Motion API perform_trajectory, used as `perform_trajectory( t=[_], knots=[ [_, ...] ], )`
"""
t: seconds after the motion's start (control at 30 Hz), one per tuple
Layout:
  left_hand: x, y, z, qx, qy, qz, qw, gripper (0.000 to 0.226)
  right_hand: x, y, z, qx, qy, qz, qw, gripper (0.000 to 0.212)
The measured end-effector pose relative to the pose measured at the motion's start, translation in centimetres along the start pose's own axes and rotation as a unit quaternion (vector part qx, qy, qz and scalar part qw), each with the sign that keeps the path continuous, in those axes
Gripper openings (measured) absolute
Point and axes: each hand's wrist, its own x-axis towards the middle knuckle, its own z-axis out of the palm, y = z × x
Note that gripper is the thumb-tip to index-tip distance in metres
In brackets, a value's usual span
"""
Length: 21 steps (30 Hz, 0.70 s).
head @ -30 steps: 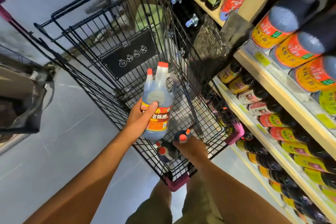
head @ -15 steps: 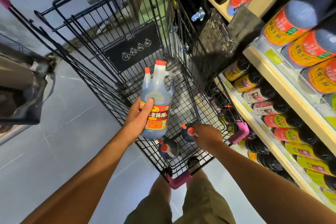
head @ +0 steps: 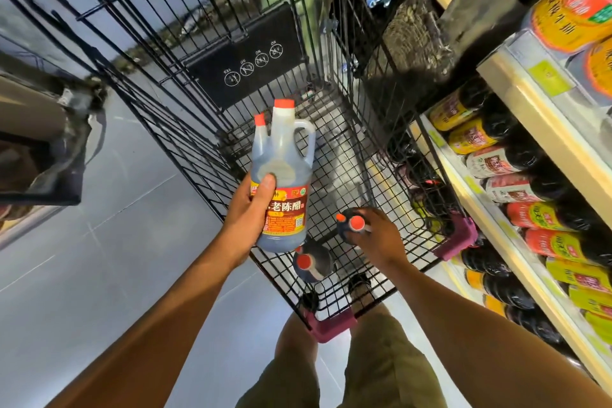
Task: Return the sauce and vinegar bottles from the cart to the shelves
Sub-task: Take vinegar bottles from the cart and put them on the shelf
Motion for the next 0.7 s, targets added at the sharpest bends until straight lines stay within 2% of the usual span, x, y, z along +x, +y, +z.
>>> perform_trajectory(
  t=[0.1,0.23,0.33,0.47,0.6,0.7],
  knots=[
    [-0.1,-0.3,0.0,0.006,0.003,-0.010,1.000,0.089,0.2,-1.0,-0.7,0.016,-0.012,-0.011,1.000,0.026],
    [-0.7,0.0,0.0,-0.012,0.015,-0.025,1.000,0.068,1.0,-1.5,-1.8,0.016,0.003,-0.004,1.000,0.026],
    [-1.2,0.9,0.1,-0.017,0.027,-0.026,0.999,0.060,1.3,-2.8,-3.9,0.065,-0.003,0.013,0.998,0.023],
    [-1.7,2.9,0.4,-0.024,0.032,-0.021,0.999,0.085,1.0,-6.2,-8.3,0.158,0.006,0.018,0.987,0.023],
    [-1.9,5.2,1.0,-0.025,0.027,-0.007,0.999,0.093,0.5,-10.4,-12.9,0.253,0.005,-0.007,0.968,0.016],
    [-2.2,8.0,2.0,-0.026,0.025,0.011,0.999,0.087,0.1,-14.2,-16.6,0.309,0.039,-0.034,0.950,0.013]
  ],
)
